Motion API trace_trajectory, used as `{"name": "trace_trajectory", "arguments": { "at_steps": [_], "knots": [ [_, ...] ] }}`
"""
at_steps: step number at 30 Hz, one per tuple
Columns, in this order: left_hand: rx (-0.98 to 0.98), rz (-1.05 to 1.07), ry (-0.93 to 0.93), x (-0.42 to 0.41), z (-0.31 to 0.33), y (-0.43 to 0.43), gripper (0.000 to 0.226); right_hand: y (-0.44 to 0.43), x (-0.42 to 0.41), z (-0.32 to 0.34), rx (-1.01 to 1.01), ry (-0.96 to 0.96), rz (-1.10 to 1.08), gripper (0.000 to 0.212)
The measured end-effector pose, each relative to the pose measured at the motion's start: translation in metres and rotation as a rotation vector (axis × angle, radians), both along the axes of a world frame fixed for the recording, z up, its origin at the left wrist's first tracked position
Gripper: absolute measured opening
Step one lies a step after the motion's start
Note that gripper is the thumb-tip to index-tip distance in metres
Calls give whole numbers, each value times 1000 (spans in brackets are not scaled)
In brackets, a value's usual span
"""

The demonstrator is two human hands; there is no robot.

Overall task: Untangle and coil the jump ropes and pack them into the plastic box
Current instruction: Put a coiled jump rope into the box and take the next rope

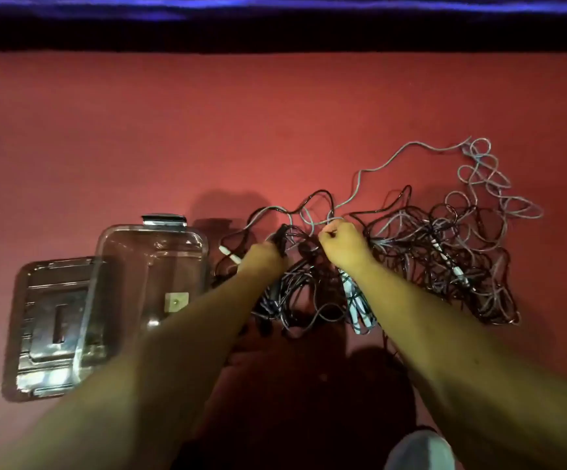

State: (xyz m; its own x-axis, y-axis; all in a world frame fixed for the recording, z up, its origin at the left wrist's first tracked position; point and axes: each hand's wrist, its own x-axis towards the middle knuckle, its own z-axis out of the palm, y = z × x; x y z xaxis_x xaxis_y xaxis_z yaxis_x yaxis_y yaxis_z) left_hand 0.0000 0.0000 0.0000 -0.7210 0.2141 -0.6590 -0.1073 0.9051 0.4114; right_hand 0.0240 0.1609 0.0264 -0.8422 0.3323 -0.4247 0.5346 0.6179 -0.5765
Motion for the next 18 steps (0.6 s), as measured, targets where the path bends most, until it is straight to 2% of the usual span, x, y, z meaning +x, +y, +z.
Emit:
{"name": "trace_trajectory", "arguments": {
  "at_steps": [3, 5, 9, 11, 13, 15, 16, 18],
  "knots": [
    [-133, -30, 41, 18, -21, 7, 39, 10, 12, -12, 7, -13, -20, 18],
    [-148, 24, 36, 32, -24, 8, 32, 15, 20, -11, -24, -9, -56, 17],
    [67, 103, 79, 37, 1, 3, 40, 24, 35, 14, -2, -1, -62, 17],
    [235, 39, 49, 33, 31, -2, 25, 29, 40, 33, 5, 4, -72, 19],
    [364, -1, -15, 24, 66, -7, 8, 31, 40, 57, -60, 31, -89, 38],
    [487, -11, -106, 19, 105, -13, 16, 27, 41, 85, -181, 86, -57, 57],
    [525, -45, -141, 17, 124, -14, 19, 22, 41, 99, -236, 110, -17, 57],
    [565, -84, -148, 18, 164, -19, 25, 10, 47, 125, -309, 114, 76, 37]
  ]
}}
